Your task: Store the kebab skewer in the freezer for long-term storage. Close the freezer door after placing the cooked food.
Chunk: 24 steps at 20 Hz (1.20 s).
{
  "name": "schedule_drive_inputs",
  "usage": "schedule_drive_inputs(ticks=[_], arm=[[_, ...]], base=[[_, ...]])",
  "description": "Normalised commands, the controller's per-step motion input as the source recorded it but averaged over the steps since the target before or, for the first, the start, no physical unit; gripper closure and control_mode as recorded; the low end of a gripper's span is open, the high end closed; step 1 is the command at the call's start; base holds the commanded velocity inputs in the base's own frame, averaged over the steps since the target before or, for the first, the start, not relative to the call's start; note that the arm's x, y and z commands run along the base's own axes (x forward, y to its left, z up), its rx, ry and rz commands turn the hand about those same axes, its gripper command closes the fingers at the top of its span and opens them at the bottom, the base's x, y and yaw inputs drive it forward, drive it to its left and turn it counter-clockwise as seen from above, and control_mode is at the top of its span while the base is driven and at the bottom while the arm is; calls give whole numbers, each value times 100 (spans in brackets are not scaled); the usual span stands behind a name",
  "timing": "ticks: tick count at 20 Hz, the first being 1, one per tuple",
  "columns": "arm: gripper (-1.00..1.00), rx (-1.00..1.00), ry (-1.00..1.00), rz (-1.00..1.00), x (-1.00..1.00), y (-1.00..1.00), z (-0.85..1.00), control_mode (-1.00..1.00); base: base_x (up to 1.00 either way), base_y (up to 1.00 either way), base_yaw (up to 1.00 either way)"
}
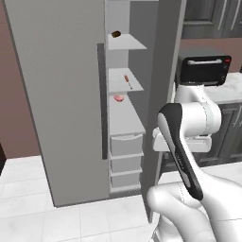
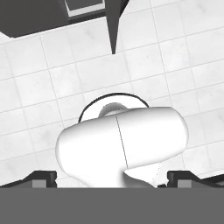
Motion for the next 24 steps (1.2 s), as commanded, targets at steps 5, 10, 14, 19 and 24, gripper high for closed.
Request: schedule_drive_inputs(ticks=[5,10,14,19,24], arm=[[-100,0,0,0,0,0,0,100],[-100,0,0,0,0,0,0,100],[-100,0,0,0,0,0,0,100],[-100,0,0,0,0,0,0,-100],[-100,0,-32,1,-20,-20,-4,-100]], base=[[41,0,0],[54,0,0],[26,0,0],[0,0,0],[0,0,0]])
